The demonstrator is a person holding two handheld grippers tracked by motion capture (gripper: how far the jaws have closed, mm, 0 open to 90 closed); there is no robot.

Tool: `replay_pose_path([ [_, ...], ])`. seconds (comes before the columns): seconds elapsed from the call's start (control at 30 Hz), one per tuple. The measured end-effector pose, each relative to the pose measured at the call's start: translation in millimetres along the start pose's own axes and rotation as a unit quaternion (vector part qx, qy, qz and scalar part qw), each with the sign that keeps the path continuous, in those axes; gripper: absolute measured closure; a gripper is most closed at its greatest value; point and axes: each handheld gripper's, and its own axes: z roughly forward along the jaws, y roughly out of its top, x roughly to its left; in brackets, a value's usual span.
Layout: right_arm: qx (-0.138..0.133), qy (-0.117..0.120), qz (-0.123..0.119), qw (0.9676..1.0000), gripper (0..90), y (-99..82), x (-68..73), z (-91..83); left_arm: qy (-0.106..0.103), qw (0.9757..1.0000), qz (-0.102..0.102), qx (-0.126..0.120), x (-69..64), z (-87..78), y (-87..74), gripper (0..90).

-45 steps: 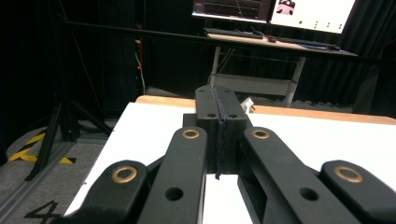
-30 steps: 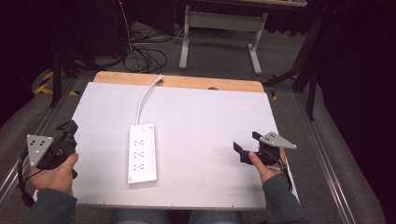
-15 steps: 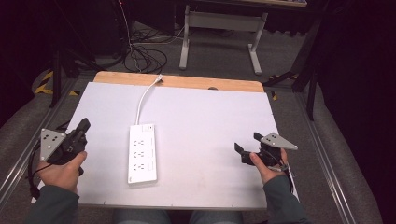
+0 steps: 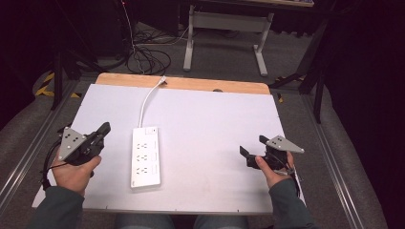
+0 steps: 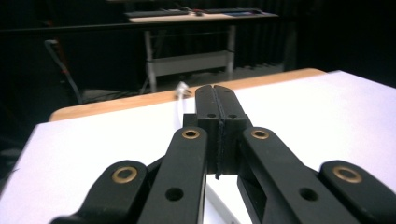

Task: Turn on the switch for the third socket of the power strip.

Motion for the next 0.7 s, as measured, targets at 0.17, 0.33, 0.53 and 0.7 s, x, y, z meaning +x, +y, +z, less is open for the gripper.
replay_pose_path([
  [0.17,0.003,0.000,-0.004,1.0000,11.1,-0.4,-0.3,0.4,-0.039,0.9989,0.024,0.005,-8.8,6.7,1.1,90.0],
  [0.33,0.002,-0.001,-0.002,1.0000,11.1,-0.3,-0.3,-0.3,-0.075,0.9960,0.046,0.021,-16.3,13.6,-0.1,90.0],
  [0.53,0.009,0.001,-0.004,1.0000,11.1,-1.9,0.1,1.9,-0.103,0.9921,0.062,0.036,-24.4,19.0,-0.8,90.0],
  [0.7,0.006,-0.002,-0.005,1.0000,11.3,-0.8,0.1,0.9,-0.109,0.9901,0.073,0.051,-27.6,21.8,-4.1,90.0],
])
